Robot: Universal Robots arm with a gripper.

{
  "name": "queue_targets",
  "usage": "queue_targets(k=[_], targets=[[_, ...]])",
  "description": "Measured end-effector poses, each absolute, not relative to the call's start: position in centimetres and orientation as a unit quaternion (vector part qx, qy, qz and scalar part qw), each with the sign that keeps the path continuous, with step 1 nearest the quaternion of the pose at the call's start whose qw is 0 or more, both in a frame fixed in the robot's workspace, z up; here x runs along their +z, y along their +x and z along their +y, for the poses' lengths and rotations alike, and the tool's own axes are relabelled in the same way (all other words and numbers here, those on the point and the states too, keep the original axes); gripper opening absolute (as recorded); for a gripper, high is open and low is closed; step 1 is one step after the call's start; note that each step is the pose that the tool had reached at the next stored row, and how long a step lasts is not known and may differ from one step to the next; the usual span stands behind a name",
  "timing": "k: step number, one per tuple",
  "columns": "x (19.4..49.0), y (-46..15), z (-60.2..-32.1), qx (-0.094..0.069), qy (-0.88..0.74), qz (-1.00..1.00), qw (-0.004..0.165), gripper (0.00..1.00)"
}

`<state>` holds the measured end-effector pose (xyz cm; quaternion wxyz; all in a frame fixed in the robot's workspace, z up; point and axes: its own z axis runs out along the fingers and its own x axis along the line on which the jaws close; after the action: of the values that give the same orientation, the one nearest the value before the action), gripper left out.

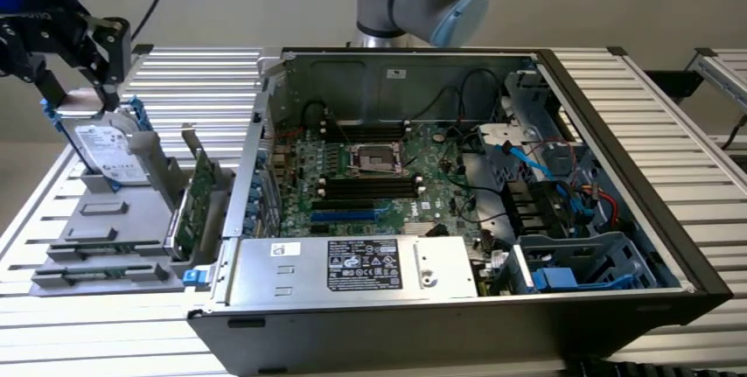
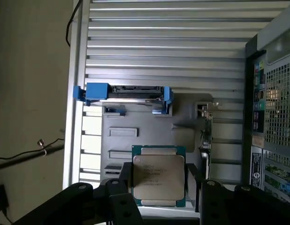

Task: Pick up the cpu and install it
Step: 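Pick up the cpu and move it towards the insertion slot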

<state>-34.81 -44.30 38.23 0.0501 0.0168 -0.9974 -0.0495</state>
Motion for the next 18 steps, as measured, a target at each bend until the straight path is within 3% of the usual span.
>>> queue_targets(k=[18], targets=[[39.3,-28.8,-44.3,-0.049,0.030,-0.997,0.060,0.55]])
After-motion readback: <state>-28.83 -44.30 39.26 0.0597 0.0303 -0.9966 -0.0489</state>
